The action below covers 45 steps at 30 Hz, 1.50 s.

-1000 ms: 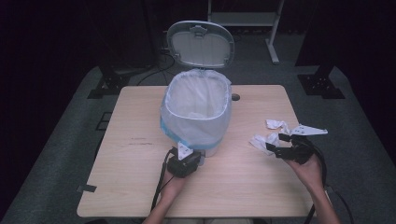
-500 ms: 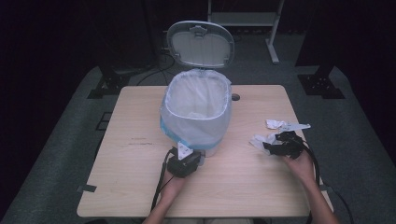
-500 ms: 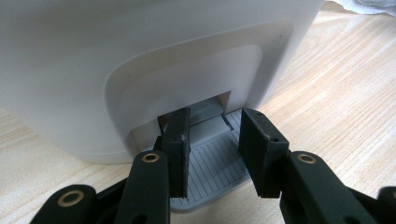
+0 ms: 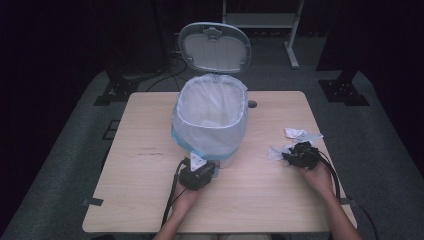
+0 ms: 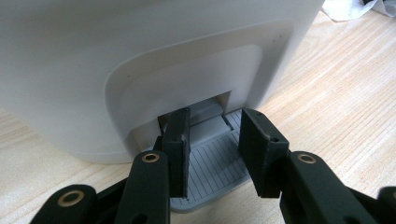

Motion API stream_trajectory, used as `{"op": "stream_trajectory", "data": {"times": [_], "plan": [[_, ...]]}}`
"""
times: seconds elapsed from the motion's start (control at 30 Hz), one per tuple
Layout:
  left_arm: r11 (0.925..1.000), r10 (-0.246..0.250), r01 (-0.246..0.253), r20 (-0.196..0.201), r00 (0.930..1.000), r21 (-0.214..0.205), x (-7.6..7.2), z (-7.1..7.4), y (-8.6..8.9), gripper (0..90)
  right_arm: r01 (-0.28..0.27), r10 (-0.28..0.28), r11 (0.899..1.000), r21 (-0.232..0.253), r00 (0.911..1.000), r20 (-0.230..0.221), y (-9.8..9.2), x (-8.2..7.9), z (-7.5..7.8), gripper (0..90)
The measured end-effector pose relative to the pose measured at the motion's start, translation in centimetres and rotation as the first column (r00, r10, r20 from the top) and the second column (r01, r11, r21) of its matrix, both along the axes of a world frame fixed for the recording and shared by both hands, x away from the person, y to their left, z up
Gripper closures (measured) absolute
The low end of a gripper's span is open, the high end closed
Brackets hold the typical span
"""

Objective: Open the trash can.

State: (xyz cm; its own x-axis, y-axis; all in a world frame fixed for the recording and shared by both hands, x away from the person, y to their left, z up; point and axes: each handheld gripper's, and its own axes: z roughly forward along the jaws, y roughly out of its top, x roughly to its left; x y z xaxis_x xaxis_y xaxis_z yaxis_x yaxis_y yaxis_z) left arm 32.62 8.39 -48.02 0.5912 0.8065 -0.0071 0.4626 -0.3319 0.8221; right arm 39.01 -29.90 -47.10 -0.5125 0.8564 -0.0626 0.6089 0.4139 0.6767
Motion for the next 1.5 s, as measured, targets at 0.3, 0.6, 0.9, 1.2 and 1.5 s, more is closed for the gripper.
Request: {"op": "stream_trajectory", "data": {"times": [0.3, 0.6, 0.9, 1.2, 1.5], "plan": [[1.0000, 0.001, -0.001, -0.003, 1.0000, -0.001, 0.0, 0.0, 0.0, 64.0, -0.059, 0.063, 0.997, 0.058, 0.9961, -0.061, 0.1, -0.2, 0.5, 83.0], [1.0000, 0.001, -0.001, -0.003, 1.0000, -0.001, 0.0, 0.0, 0.0, 64.0, -0.181, 0.188, 0.966, 0.184, 0.9820, -0.021, -0.5, -2.2, 5.2, 83.6], [1.0000, 0.000, 0.000, -0.003, 1.0000, -0.004, 0.0, 0.0, 0.0, 64.0, -0.284, 0.283, 0.932, 0.224, 0.9583, 0.039, -0.1, -2.9, 10.4, 83.6], [1.0000, 0.000, 0.000, -0.003, 1.0000, -0.003, 0.0, 0.0, 0.0, 64.0, -0.324, 0.323, 0.915, 0.239, 0.9454, 0.045, 0.0, -2.7, 13.3, 83.6], [1.0000, 0.002, -0.002, 0.000, 1.0000, -0.007, 0.0, 0.0, 0.0, 64.0, -0.368, 0.360, 0.894, 0.254, 0.9295, 0.080, -0.2, -2.8, 16.6, 83.6]]}}
